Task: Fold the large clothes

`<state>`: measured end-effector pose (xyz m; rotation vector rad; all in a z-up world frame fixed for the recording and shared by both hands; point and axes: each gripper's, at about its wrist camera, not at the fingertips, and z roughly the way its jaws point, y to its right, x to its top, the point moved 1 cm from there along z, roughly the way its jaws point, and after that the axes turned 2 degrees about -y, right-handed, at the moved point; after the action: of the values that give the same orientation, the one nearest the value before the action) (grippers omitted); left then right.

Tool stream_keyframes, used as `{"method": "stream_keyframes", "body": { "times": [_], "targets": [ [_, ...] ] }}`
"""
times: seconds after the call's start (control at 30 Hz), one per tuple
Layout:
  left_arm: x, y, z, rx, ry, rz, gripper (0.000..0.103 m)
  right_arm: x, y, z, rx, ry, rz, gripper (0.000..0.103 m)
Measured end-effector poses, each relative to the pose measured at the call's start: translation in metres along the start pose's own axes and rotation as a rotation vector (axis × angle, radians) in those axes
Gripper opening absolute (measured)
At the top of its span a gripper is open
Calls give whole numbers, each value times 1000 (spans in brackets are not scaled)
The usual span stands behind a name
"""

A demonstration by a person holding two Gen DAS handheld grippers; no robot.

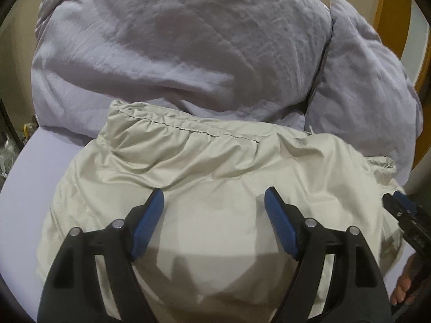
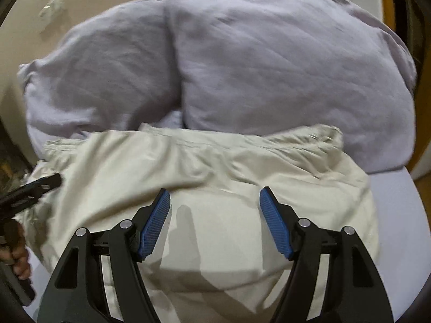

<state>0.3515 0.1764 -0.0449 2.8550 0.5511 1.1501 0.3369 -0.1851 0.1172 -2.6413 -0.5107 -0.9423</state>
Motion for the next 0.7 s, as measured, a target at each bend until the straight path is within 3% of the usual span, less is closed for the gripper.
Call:
{"method": "stream_keyframes", "body": {
  "times": [0.17,0.7],
  "targets": [
    [0,-4,18,49,-3,6,80,-5,-27,30,-9,-45,-108,71],
    [26,-12,65,103,-19,-48,81,15,-15,102,-35,-64,-58,72]
  ]
}}
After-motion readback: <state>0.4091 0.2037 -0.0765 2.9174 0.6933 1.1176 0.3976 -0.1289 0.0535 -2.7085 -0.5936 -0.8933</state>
